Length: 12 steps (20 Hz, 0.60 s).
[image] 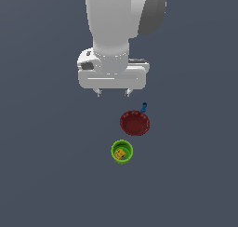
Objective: Pick up a designated object from a clutter of objects.
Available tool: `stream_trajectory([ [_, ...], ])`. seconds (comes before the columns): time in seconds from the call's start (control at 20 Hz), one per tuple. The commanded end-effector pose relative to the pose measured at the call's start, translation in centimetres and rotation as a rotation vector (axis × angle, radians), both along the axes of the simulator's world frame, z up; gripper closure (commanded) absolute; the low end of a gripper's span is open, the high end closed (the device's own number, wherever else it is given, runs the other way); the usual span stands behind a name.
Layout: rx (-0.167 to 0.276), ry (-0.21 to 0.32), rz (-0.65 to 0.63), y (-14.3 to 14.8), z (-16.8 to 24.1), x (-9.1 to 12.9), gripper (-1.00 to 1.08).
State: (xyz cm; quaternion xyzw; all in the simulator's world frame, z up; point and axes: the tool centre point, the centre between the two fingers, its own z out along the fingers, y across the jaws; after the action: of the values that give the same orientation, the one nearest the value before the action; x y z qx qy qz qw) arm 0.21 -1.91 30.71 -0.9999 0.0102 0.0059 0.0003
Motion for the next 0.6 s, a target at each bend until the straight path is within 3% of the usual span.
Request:
stream_trajectory([
  [0.0, 0.000, 0.000, 0.000, 0.0, 0.0, 0.0, -0.92],
  [0.55, 0.006, 0.051, -0.036, -0.3, -1.4, -0.6, -0.92],
])
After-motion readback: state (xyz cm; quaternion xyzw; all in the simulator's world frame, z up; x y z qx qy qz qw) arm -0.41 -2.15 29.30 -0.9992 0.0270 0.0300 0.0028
